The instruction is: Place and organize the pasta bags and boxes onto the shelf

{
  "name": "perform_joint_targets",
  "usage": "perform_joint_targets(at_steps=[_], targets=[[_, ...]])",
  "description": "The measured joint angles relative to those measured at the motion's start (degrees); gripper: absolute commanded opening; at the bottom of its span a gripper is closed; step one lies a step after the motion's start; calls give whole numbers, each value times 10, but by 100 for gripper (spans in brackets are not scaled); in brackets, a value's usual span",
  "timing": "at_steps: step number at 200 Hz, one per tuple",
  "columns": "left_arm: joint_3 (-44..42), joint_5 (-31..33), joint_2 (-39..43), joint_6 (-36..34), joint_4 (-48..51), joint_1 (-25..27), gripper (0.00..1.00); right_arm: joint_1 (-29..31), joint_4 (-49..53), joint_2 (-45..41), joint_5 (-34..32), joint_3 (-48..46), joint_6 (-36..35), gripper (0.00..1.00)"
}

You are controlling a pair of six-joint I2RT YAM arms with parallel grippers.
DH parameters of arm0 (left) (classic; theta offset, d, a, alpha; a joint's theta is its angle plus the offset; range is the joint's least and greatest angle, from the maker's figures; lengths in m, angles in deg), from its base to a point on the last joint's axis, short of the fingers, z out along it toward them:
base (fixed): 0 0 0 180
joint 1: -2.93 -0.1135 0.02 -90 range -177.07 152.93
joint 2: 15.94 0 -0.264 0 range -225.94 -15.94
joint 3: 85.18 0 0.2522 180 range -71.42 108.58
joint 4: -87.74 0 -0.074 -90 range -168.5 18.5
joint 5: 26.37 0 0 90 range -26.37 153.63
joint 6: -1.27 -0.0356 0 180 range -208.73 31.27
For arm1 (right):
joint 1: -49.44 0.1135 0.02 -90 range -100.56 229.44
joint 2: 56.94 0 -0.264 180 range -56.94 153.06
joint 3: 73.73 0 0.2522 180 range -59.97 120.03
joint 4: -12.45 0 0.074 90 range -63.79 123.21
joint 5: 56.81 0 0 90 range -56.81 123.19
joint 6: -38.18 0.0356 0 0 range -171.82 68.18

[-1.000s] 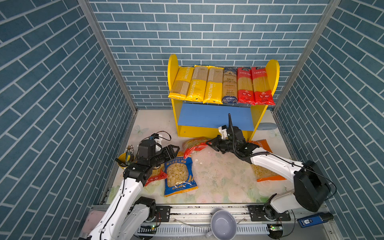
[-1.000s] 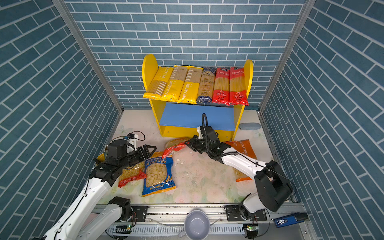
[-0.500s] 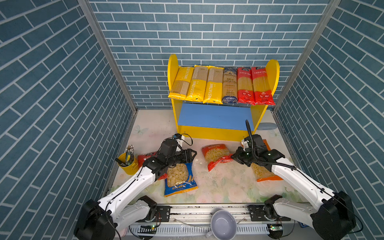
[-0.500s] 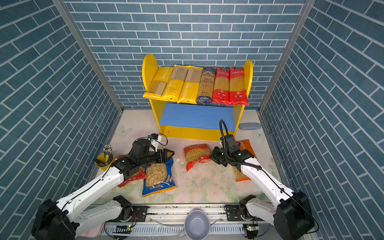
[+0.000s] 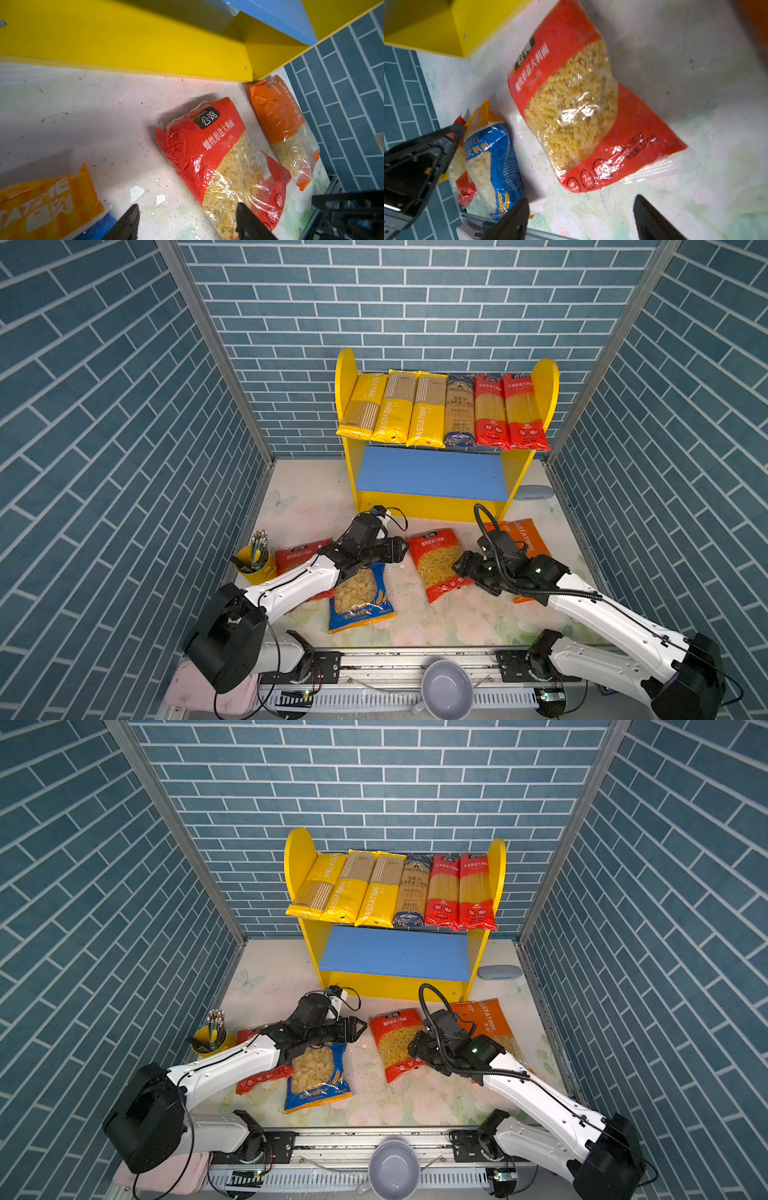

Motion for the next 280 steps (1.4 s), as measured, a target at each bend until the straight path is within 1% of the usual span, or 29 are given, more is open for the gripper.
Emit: perform_joint_targets(at_steps=[11, 23, 42, 60, 70, 108, 134, 168, 195, 222, 246, 259, 267, 280], targets=[[4, 0, -13, -1, -7, 7, 74, 11, -25, 0, -1, -34, 27, 80], [10, 0, -25, -2, -14, 13, 74, 16, -58, 1, -1, -71, 54, 78], [20, 0, -40, -2, -22, 20, 74, 18, -113, 8, -2, -111, 86, 70], [22, 1, -45, -2, -24, 23, 74, 18, -167, 28, -5, -116, 104, 64], [22, 1, -45, -2, -24, 23, 74, 18, -198, 42, -9, -116, 111, 59], [22, 3, -45, -2, -25, 24, 74, 12, -280, 102, -13, -116, 137, 29], [22, 7, -41, -3, -24, 24, 74, -2, -296, 118, 2, -114, 129, 20], [23, 14, -37, -11, -23, 25, 74, -17, -241, 119, 40, -80, 66, 10], [27, 15, -38, -17, -19, 25, 74, -33, -189, 118, 94, -70, -2, 7], [39, 15, -42, -17, -20, 25, 74, -37, -110, 118, 154, -50, -84, 7], [46, 15, -48, -19, -20, 25, 74, -37, -19, 119, 188, -20, -163, 7], [47, 15, -49, -19, -20, 25, 75, -45, 38, 119, 189, -3, -203, 8], [47, 15, -51, -19, -20, 25, 75, -56, 71, 119, 185, 7, -224, 10], [51, 15, -58, -18, -20, 26, 75, -86, 114, 113, 165, 20, -248, 14]])
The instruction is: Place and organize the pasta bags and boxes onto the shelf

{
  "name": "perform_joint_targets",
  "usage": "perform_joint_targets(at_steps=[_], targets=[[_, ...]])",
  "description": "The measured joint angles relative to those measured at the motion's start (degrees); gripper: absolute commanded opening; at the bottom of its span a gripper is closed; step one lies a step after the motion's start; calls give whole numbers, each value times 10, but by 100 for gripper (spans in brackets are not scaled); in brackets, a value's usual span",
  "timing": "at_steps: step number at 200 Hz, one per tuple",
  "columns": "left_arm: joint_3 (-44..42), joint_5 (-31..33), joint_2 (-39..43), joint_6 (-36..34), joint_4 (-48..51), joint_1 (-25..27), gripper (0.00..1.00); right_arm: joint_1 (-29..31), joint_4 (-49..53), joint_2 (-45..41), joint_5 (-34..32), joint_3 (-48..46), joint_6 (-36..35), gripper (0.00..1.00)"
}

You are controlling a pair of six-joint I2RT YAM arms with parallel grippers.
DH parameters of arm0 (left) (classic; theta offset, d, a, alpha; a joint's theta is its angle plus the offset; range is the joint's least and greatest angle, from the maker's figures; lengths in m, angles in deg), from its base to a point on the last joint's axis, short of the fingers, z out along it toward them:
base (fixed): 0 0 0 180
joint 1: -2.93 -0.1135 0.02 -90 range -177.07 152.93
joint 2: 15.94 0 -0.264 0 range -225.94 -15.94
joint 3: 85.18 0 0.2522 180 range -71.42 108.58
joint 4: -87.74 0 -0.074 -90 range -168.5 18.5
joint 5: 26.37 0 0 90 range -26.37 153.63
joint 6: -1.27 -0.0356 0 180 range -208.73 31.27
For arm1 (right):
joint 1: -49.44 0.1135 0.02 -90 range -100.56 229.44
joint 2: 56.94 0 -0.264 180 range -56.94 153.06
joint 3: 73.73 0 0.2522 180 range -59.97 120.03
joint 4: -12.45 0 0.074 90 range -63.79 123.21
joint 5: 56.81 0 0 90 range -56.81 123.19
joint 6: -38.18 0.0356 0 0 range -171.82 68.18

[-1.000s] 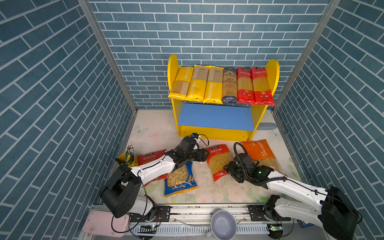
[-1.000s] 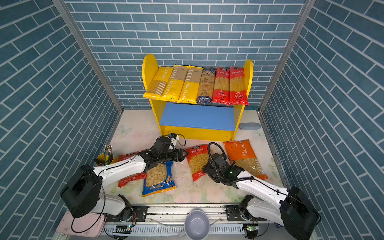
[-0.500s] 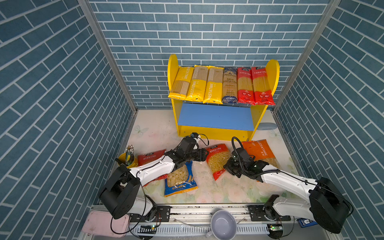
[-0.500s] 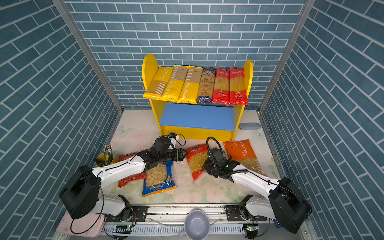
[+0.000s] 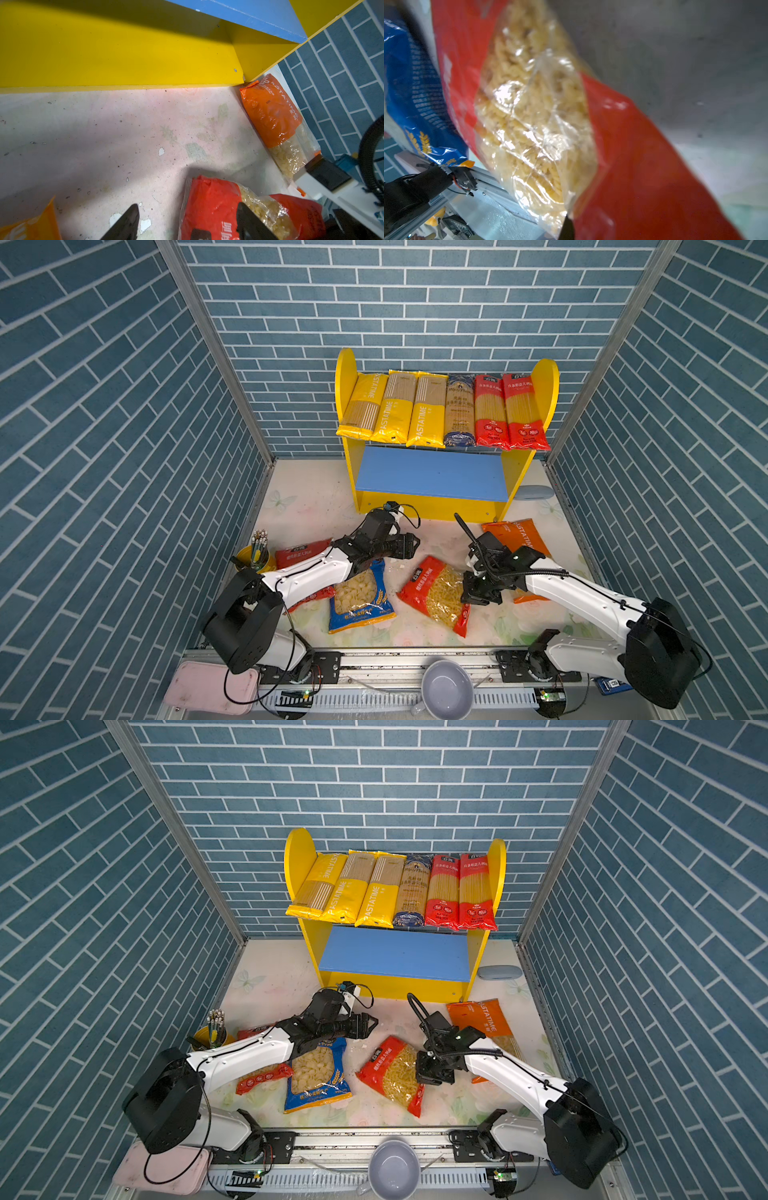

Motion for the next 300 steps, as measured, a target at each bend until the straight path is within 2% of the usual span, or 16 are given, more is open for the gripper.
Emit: perform_joint_targets(at_steps=[12, 40, 61, 81, 103, 109, 147, 182, 206, 256, 300], targets=[[6, 1, -9, 0, 0, 4, 76, -29, 26, -7, -33, 14, -9, 18], [23, 0, -33, 0, 2, 24, 76, -61, 38, -21, -103, 47, -20, 37], [23, 0, -38, 0, 5, 38, 76, -61, 31, -38, -116, 46, -9, 42], [23, -2, -42, 0, 5, 45, 76, -57, 16, -79, -109, 21, 32, 49], [23, -3, -51, 0, 5, 48, 76, -28, 25, -155, -100, -33, 106, 76], [23, -4, -54, 0, 5, 49, 76, -19, 31, -172, -97, -44, 119, 79], [23, -9, -76, 4, 5, 57, 76, 5, 53, -230, -84, -96, 178, 80], [16, -15, -72, 5, 9, 68, 76, 2, 41, -207, -85, -116, 188, 79], [-14, -26, -50, 10, 27, 70, 77, -18, 16, -182, -83, -116, 163, 79], [-41, -90, -63, 33, 28, 84, 76, -45, -73, -125, -54, -117, 129, 64], [30, -129, -148, 42, 22, 64, 74, -22, -145, -161, -31, -156, 172, 61]])
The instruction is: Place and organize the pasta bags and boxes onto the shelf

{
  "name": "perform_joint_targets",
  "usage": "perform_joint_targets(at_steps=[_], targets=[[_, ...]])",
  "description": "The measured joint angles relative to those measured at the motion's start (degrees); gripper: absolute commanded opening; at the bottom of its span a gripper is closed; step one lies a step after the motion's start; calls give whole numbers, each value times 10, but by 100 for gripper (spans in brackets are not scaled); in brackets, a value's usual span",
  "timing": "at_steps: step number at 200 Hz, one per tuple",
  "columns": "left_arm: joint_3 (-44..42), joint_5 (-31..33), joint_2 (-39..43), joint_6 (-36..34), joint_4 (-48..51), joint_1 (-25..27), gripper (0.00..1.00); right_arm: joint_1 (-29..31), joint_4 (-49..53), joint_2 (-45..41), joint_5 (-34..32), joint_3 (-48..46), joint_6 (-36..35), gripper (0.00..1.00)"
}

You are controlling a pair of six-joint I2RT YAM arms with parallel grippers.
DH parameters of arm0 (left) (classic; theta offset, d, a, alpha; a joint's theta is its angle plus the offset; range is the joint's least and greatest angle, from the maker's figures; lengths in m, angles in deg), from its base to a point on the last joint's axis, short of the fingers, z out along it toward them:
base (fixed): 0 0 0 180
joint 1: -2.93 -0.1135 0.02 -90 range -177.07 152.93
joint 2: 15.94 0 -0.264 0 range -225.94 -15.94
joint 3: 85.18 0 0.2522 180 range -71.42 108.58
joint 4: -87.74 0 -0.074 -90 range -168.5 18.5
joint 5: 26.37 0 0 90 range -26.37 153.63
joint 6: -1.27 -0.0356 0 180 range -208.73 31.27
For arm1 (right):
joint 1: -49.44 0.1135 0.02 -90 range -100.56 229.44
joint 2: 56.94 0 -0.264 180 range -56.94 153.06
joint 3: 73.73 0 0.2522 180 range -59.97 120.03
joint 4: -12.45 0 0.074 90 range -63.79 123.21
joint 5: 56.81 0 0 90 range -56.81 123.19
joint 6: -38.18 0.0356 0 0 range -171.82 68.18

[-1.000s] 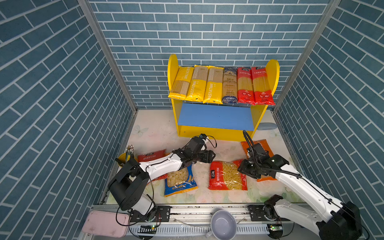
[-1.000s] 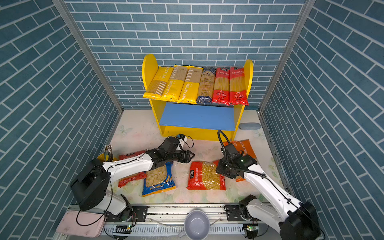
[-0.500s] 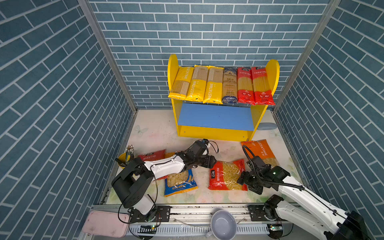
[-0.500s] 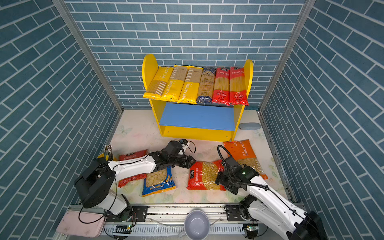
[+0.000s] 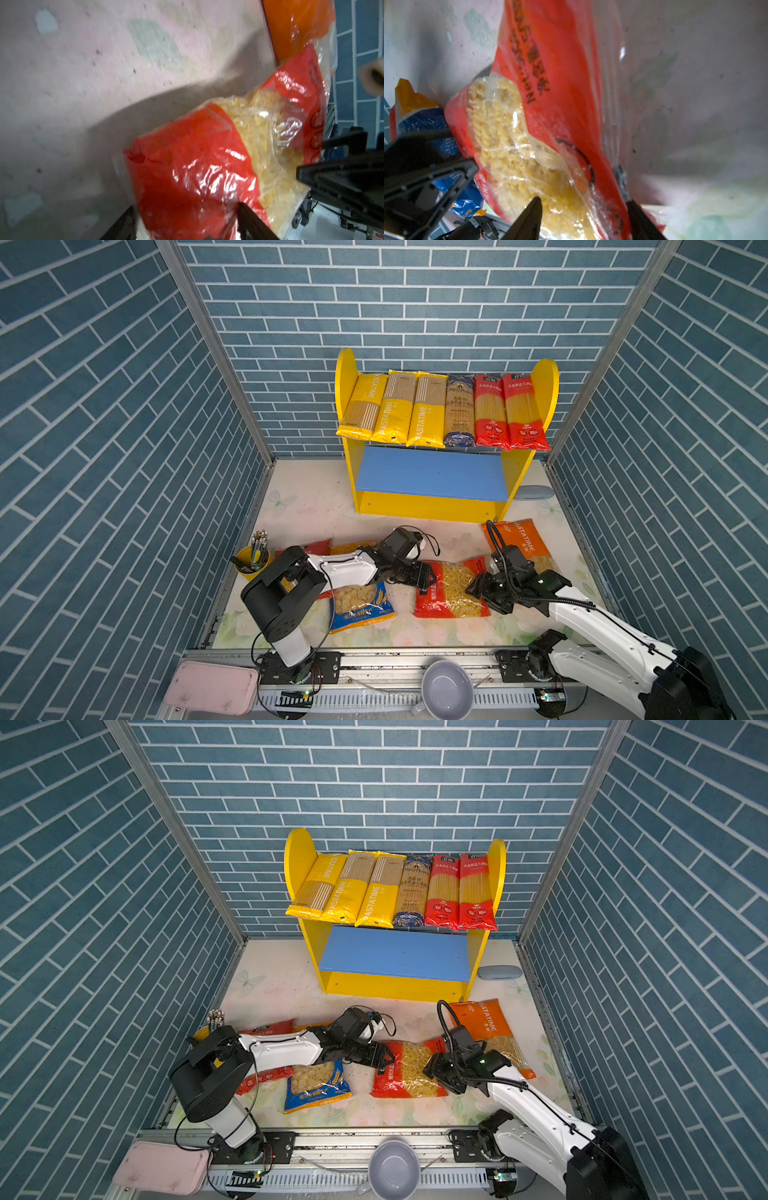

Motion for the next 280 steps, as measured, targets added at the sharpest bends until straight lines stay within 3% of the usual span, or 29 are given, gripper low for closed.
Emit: perform_joint_targets(at_steps=[23, 48, 77, 104, 132, 153, 169, 208, 244, 280], targets=[[70, -1, -46, -4, 9, -15, 74, 57, -73, 10, 1, -30, 61, 60], [136, 7, -73, -22, 26, -28, 74, 129, -194, 103, 3, -31, 114, 66], [157, 23, -60, -48, 52, -48, 74, 153, -269, 146, 19, -24, 126, 74], [151, 52, 3, -79, 103, -63, 75, 116, -212, 76, 33, -24, 103, 79], [119, 68, 98, -89, 126, -62, 75, 16, -26, -16, 34, 16, -4, 82], [49, 74, 170, -75, 130, -42, 75, -52, 66, -16, 21, 77, -86, 83], [-2, 79, 200, -61, 134, -9, 75, -69, 96, 17, 5, 119, -139, 83], [-92, 84, 222, -21, 135, 61, 75, -77, 59, 141, -5, 171, -220, 83], [-123, 99, 188, 1, 104, 67, 74, -77, -10, 234, 19, 169, -239, 82], [-112, 103, 127, 2, 82, 53, 70, -59, -86, 235, 65, 132, -223, 81]])
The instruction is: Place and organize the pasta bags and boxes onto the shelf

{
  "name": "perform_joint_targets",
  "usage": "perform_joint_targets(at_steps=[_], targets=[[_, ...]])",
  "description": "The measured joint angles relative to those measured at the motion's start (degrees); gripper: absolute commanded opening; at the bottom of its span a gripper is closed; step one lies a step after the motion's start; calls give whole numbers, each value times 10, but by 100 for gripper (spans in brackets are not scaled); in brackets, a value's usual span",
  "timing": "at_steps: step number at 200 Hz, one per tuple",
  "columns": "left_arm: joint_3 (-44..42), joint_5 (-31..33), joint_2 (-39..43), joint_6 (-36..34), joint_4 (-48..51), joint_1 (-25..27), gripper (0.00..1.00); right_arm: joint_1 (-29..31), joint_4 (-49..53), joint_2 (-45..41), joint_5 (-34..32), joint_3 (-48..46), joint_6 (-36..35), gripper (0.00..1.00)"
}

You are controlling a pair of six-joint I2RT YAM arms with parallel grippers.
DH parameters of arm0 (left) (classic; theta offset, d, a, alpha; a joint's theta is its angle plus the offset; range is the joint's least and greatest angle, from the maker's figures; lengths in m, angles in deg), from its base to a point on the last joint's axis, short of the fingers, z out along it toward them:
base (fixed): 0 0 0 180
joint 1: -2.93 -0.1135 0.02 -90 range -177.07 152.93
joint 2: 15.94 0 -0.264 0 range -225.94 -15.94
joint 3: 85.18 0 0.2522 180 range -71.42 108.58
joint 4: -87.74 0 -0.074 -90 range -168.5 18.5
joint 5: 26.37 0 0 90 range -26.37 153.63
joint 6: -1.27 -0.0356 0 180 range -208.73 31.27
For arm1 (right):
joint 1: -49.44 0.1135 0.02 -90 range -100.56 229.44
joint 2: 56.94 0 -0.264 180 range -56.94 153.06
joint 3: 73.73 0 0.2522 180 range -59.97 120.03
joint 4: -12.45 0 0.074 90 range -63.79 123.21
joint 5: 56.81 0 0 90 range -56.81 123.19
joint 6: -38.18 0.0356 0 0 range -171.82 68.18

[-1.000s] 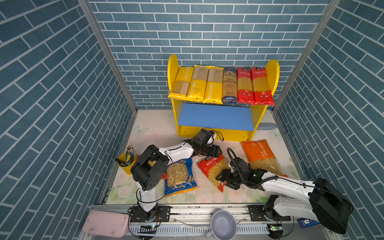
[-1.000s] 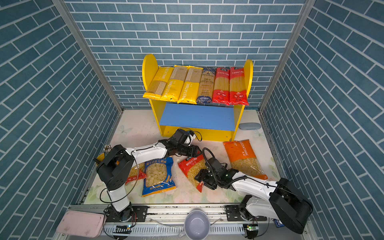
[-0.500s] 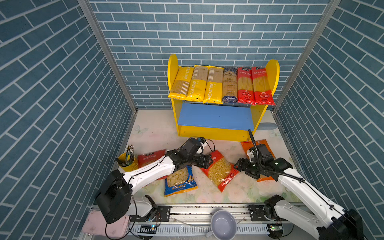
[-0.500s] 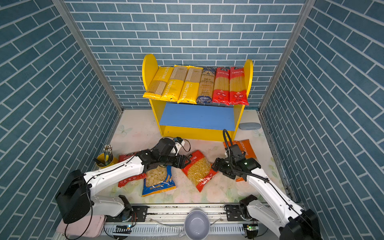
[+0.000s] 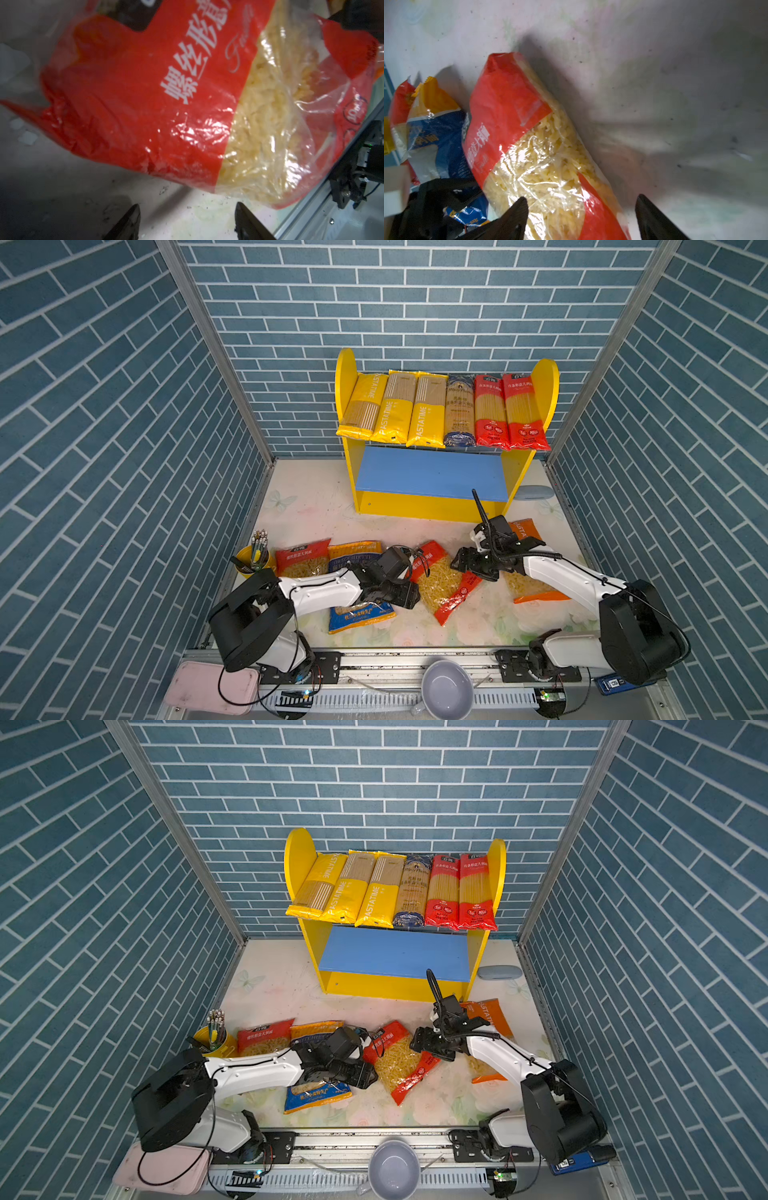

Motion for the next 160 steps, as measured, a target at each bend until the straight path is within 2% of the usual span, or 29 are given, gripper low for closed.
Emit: perform_joint_targets(at_steps=[46, 58, 82, 120, 160], targets=[[26, -8, -19, -18, 8, -59, 65, 58, -92, -59, 53, -89, 76, 83], [29, -8, -17, -21, 7, -77, 65, 52, -94, -80, 59, -108, 92, 84], [29, -10, 0, -31, 8, -87, 69, 4, -99, -109, 50, -130, 113, 86], [26, -14, 12, -28, -7, -92, 75, -5, -198, -89, 39, -176, 172, 86], [-15, -27, -7, 42, -107, -95, 74, 13, -311, -43, 17, -182, 213, 84]])
